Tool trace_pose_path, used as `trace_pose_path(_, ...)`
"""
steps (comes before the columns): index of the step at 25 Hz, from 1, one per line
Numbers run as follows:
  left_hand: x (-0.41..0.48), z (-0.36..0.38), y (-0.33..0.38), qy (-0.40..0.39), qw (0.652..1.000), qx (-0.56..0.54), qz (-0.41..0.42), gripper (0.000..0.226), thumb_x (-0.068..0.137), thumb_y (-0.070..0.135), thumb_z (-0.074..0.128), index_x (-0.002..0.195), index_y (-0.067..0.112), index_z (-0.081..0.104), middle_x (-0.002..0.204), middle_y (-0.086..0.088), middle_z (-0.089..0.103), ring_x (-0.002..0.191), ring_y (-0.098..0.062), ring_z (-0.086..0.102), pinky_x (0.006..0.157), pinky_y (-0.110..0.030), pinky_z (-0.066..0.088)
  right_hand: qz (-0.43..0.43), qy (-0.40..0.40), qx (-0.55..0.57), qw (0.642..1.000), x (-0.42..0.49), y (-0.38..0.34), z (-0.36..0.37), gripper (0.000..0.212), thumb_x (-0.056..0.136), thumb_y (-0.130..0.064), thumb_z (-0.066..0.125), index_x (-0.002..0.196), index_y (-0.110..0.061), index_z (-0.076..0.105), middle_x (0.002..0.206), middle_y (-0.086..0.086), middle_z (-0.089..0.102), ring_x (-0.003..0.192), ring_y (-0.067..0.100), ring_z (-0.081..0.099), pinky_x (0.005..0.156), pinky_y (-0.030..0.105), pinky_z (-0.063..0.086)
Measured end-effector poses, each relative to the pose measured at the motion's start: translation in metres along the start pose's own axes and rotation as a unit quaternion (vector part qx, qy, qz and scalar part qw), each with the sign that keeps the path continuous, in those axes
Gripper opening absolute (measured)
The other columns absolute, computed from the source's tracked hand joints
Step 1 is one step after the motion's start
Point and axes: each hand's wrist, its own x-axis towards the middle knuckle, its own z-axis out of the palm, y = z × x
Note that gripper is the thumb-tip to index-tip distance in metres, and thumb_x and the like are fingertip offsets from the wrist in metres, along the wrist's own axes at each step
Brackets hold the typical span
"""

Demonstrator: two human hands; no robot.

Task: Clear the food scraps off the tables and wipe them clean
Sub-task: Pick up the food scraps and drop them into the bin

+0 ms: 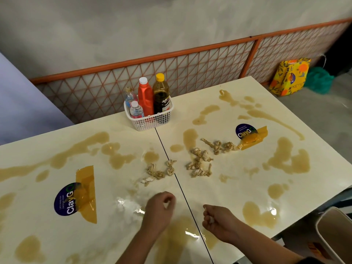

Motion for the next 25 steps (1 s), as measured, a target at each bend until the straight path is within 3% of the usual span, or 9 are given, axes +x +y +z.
trace_pose_path(3,0.037,-0.020,-0.038,0.110,0.987,0.116,-0.027,0.013,0.088,0.015,0.067,0.098,0.021,0.071,0.095,0.001,0.070,0.090,-0.018,0.065,0.077,-0.031,0.053,0.006,0.005,0.006,1.000,-0.003,0.002,-0.021,0.018,0.105,0.000,0.043,0.106,0.007,0.061,0.069,0.012,0.051,0.047,0.014,0.044,0.047,0.025,0.044)
trace_pose_path(6,0.072,-0.031,-0.066,0.071,0.953,0.293,-0.042,0.033,0.083,0.018,0.073,0.116,0.017,0.066,0.111,-0.006,0.063,0.104,-0.029,0.057,0.074,-0.042,0.056,0.027,-0.007,0.009,1.000,-0.005,0.008,-0.032,0.021,0.106,-0.001,0.042,0.107,0.009,0.061,0.065,0.012,0.050,0.040,0.012,0.035,0.042,0.023,0.037)
trace_pose_path(8,0.084,-0.032,-0.077,0.031,0.939,0.341,-0.035,0.025,0.085,0.019,0.072,0.109,0.019,0.068,0.104,-0.005,0.064,0.099,-0.028,0.059,0.070,-0.040,0.055,0.037,-0.025,0.002,0.999,-0.006,0.009,-0.035,0.022,0.106,-0.002,0.041,0.104,0.008,0.061,0.063,0.011,0.049,0.040,0.012,0.032,0.042,0.022,0.034)
trace_pose_path(11,0.084,-0.029,-0.084,0.015,0.944,0.330,0.006,0.011,0.077,0.004,0.079,0.083,0.012,0.074,0.073,-0.009,0.063,0.068,-0.031,0.063,0.055,-0.033,0.050,0.032,-0.041,-0.009,0.999,-0.009,0.007,-0.041,0.023,0.106,-0.002,0.041,0.102,0.007,0.062,0.064,0.012,0.051,0.041,0.014,0.033,0.043,0.024,0.035)
trace_pose_path(13,0.079,-0.029,-0.083,0.039,0.954,0.296,0.014,0.015,0.075,-0.002,0.079,0.079,0.011,0.073,0.065,-0.008,0.061,0.060,-0.031,0.061,0.054,-0.032,0.047,0.028,-0.044,-0.005,0.999,-0.010,0.004,-0.051,0.023,0.105,-0.003,0.041,0.106,0.006,0.062,0.066,0.011,0.051,0.043,0.014,0.033,0.044,0.025,0.035)
trace_pose_path(15,0.071,-0.028,-0.073,0.060,0.971,0.233,-0.006,0.011,0.084,0.004,0.070,0.086,0.014,0.072,0.071,-0.003,0.062,0.066,-0.025,0.060,0.058,-0.032,0.046,0.025,-0.049,-0.005,0.998,-0.011,0.002,-0.065,0.023,0.106,-0.007,0.043,0.113,0.004,0.062,0.071,0.011,0.053,0.047,0.015,0.032,0.046,0.025,0.032)
trace_pose_path(19,0.043,-0.020,-0.035,0.036,0.994,0.022,-0.104,0.012,0.097,0.017,0.059,0.086,0.018,0.065,0.074,0.003,0.063,0.070,-0.016,0.058,0.062,-0.030,0.043,0.009,-0.078,-0.032,0.996,-0.017,0.002,-0.082,0.023,0.106,-0.014,0.050,0.122,-0.002,0.060,0.081,0.008,0.062,0.051,0.015,0.032,0.049,0.024,0.025)
trace_pose_path(22,0.033,-0.012,-0.017,0.002,0.963,-0.182,-0.197,0.012,0.099,0.013,0.056,0.097,0.011,0.067,0.084,-0.010,0.065,0.077,-0.024,0.060,0.070,-0.036,0.049,-0.018,-0.089,-0.007,0.996,-0.024,0.003,-0.085,0.021,0.106,-0.019,0.050,0.108,-0.001,0.061,0.080,0.007,0.063,0.050,0.013,0.027,0.048,0.023,0.022)
trace_pose_path(25,0.026,0.003,0.006,-0.021,0.917,-0.312,-0.248,0.016,0.101,0.007,0.053,0.107,0.011,0.067,0.085,-0.009,0.059,0.074,-0.022,0.055,0.069,-0.035,0.048,-0.033,-0.103,0.057,0.992,-0.030,-0.005,-0.088,0.030,0.105,-0.033,0.052,0.086,-0.009,0.058,0.066,0.003,0.048,0.047,0.011,0.020,0.045,0.022,0.019)
